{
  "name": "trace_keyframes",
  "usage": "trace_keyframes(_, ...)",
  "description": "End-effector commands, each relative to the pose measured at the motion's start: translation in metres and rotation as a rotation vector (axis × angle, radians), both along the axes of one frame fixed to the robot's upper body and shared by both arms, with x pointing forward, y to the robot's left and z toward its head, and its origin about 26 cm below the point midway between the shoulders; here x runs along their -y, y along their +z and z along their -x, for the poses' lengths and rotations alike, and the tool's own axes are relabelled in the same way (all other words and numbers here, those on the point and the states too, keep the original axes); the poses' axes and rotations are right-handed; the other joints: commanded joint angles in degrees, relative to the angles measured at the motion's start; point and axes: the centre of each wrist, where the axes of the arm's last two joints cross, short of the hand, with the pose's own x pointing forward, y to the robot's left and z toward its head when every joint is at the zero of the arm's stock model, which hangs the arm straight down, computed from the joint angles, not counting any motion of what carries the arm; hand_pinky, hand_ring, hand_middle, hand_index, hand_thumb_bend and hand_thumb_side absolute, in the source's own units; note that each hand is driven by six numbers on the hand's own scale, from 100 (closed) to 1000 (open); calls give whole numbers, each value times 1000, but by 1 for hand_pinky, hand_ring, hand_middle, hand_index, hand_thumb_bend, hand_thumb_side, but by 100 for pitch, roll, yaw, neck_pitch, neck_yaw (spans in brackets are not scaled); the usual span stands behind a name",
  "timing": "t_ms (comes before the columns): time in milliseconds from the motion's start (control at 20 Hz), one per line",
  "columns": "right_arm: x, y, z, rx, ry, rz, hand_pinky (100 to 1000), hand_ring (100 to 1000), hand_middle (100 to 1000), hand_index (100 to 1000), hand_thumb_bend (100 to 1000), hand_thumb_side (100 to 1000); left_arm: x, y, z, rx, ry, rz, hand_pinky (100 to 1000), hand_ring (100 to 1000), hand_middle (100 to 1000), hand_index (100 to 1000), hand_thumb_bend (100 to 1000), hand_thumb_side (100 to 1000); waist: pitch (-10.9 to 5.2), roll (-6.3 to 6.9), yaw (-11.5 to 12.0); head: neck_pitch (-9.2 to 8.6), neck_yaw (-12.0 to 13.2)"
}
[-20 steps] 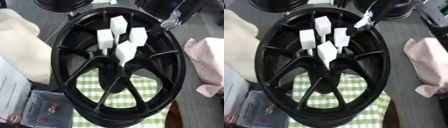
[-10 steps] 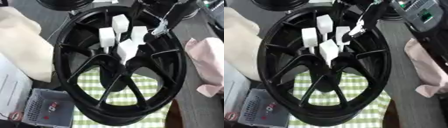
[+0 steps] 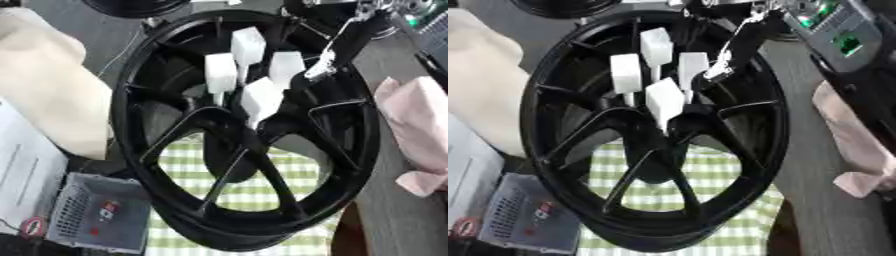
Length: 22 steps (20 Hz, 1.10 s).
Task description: Pull the pin out of the wheel hub.
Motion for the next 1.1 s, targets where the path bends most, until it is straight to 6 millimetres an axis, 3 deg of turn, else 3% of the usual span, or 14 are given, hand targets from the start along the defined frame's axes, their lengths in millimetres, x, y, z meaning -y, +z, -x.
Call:
trace_keyframes(50,4,6,-1,39,-17,18,843,752,673,762,618,267,1,8,2,32,-9,-14,631,623,566,668,602,565,-53,13,8,32,42)
trace_keyframes(600,4,4,-2,19,-34,-17,829,706,569,687,596,238,2,9,1,33,-23,-16,633,625,568,670,602,569,-20,13,8,32,94)
trace_keyframes(800,3,8,0,0,-42,-56,817,673,512,636,524,175,2,9,1,33,-23,-17,634,625,568,669,602,570,-27,20,-2,32,103)
trace_keyframes(1000,1,6,1,-24,-43,-58,811,647,471,617,512,100,2,8,1,30,-23,-14,634,625,568,669,602,571,-29,23,10,32,98)
trace_keyframes(1100,1,7,2,-27,-41,-53,804,626,433,605,440,100,2,8,1,31,-25,-14,635,625,568,669,601,572,-31,19,10,32,98)
